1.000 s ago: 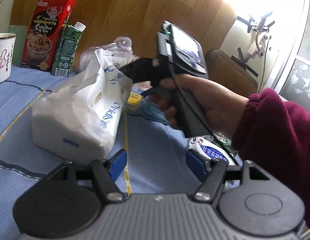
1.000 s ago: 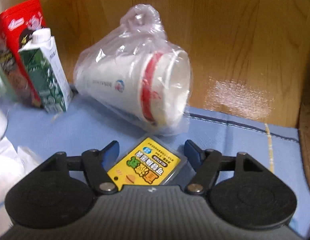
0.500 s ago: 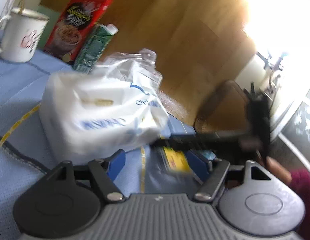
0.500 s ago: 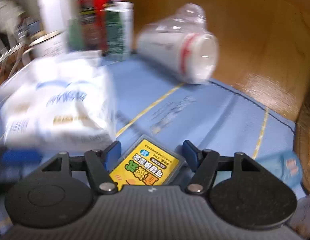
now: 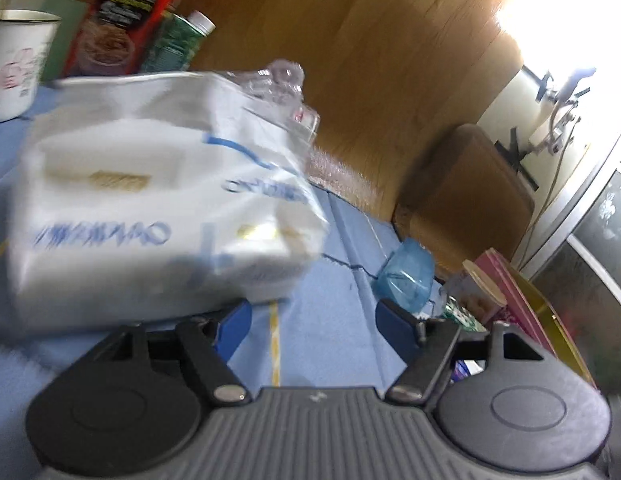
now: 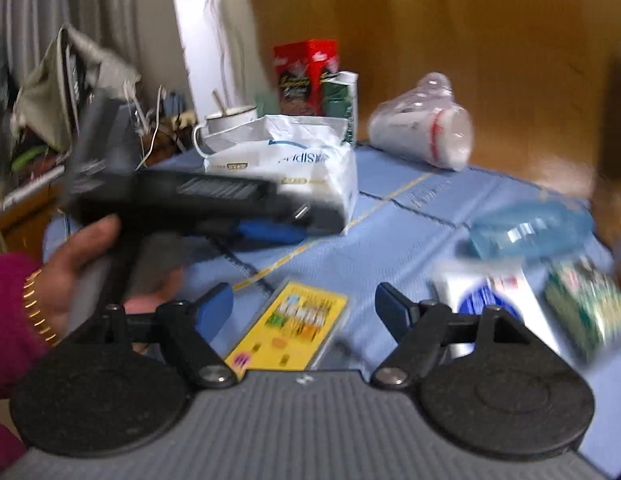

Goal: Organize soft objects

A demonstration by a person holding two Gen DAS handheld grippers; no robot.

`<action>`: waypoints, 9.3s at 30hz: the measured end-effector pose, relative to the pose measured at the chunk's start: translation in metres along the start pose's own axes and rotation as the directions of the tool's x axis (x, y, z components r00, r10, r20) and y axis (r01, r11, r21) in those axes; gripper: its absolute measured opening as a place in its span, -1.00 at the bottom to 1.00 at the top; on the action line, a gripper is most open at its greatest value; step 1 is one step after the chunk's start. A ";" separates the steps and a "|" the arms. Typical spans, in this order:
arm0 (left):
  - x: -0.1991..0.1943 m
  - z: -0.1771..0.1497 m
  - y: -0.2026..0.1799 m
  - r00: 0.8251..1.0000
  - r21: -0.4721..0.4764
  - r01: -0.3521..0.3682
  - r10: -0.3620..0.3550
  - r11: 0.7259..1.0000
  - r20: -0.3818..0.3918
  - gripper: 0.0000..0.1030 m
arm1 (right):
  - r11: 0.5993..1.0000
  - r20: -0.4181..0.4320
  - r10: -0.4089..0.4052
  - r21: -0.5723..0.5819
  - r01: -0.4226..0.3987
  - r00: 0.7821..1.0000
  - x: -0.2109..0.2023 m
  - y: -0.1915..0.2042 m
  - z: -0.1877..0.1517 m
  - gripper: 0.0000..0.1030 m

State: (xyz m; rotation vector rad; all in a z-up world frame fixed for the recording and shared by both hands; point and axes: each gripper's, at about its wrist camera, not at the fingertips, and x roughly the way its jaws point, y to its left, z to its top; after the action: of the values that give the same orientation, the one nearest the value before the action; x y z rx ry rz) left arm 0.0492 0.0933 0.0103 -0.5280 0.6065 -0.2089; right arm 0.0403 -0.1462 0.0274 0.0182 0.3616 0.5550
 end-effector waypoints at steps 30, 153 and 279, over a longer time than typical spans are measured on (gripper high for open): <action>-0.050 -0.051 -0.037 0.968 -0.085 0.125 -0.140 0.989 -0.209 0.25 | 0.980 -0.028 -0.157 -0.125 0.153 0.987 0.001 0.037 -0.038 0.20; 0.078 -0.057 -0.288 0.939 0.386 0.334 -0.266 0.860 -0.219 -0.08 | 0.681 0.231 -0.725 0.376 0.628 0.649 -0.161 -0.107 -0.063 0.55; 0.042 -0.108 -0.309 0.980 0.588 0.187 -0.108 0.787 -0.168 0.53 | 0.523 0.184 -0.844 0.493 0.695 0.504 -0.196 -0.102 -0.068 0.28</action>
State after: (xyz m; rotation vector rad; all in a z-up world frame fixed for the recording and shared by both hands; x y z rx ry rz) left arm 0.0083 -0.2268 0.0782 0.0642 0.5823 -0.5690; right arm -0.0851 -0.3404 0.0166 0.3125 0.0203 -0.4699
